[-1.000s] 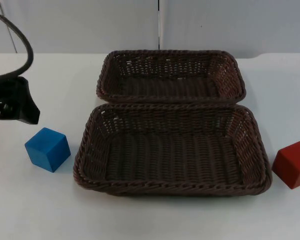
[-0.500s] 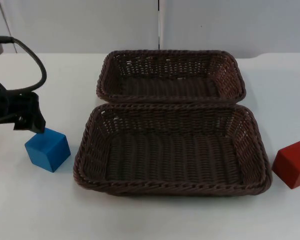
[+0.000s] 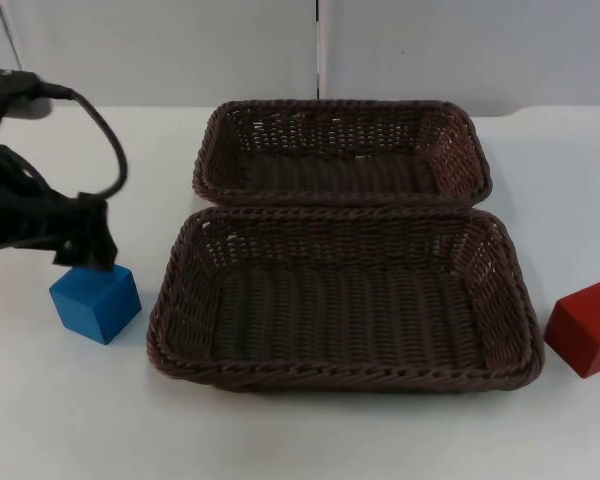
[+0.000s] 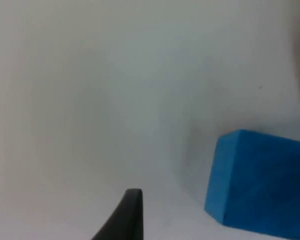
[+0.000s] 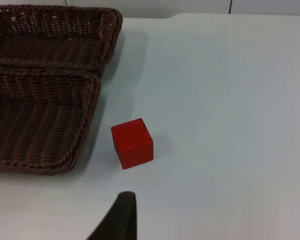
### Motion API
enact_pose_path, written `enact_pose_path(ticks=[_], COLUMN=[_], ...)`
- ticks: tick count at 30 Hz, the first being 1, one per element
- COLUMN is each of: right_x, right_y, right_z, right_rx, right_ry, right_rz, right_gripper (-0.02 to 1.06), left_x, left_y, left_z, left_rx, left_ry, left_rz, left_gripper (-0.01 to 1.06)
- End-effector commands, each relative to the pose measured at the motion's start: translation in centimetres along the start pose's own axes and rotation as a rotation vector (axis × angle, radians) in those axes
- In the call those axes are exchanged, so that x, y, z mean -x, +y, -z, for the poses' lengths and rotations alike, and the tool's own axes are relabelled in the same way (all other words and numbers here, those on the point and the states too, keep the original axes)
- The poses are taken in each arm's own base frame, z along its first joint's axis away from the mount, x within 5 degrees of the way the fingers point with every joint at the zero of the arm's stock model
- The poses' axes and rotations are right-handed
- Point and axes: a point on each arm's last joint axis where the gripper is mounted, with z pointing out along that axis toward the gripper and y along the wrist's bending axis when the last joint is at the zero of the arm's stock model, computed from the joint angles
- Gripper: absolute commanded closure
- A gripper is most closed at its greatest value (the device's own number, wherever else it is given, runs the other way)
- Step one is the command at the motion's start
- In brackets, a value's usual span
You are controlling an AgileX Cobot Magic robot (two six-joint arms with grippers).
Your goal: Pick up one cube with the left hand and place it into the upper basket. Pick up one cube with the right hand and place it into the lower basket.
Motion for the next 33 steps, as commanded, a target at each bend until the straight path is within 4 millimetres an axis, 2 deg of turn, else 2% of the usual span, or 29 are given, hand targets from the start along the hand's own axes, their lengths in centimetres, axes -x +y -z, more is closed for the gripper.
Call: enact_pose_path(ticks=[1, 13, 23, 33], right_x=[-0.1, -0.1, -0.1, -0.1], right_y=[0.0, 0.0, 0.0, 0.0], right_z=[-0.1, -0.1, -0.1, -0.1], right_rx=[-0.007, -0.007, -0.007, -0.007], right_ry=[-0.004, -0.004, -0.004, -0.004], right_rz=[-0.001, -0.001, -0.001, -0.001], right_gripper=[-0.01, -0.01, -0.01, -0.01], left_x=[0.3, -0.3, -0.5, -0.6], left_y=[-0.6, -0.3, -0.1, 0.1], left_z=[-0.4, -2.9, -5.8, -6.4], left_rx=[-0.006, 0.004, -0.012, 0.008], left_ry=[-0.003, 0.043, 0.105, 0.09], left_rz=[-0.053, -0.076, -0.143, -0.144], left_gripper=[0.04, 0.04, 0.04, 0.07])
